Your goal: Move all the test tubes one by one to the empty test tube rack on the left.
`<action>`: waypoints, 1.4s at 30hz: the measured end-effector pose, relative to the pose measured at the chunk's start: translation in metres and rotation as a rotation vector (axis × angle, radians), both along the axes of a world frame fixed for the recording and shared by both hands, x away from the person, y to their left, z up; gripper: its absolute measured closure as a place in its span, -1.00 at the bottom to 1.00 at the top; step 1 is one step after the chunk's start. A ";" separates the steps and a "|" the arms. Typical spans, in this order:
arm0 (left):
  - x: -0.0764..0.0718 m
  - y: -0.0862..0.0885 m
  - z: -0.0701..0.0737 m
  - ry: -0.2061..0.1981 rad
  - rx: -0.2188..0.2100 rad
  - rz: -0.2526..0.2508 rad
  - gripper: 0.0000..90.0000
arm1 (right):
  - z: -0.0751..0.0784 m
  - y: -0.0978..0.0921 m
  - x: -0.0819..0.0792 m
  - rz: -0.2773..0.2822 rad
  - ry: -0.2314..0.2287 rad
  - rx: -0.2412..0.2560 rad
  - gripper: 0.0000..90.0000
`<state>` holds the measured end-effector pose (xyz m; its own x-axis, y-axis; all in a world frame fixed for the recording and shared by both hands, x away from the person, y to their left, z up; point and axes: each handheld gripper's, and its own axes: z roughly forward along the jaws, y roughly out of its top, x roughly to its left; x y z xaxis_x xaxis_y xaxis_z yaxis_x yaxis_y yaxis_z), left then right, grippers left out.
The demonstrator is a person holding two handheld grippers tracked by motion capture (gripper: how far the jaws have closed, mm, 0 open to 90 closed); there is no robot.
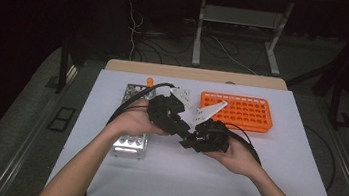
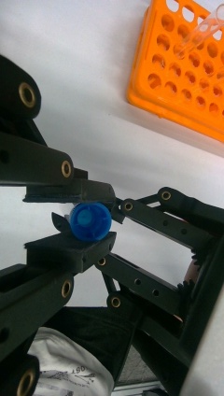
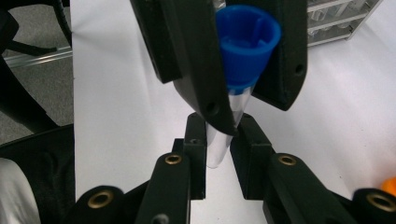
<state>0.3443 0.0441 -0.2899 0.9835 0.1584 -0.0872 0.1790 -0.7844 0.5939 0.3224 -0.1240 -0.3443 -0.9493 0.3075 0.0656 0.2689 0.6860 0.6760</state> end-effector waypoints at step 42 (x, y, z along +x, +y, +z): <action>0.062 0.102 0.021 -0.119 -0.006 0.432 0.64 | -0.005 -0.079 0.004 -0.220 -0.002 0.151 -1.00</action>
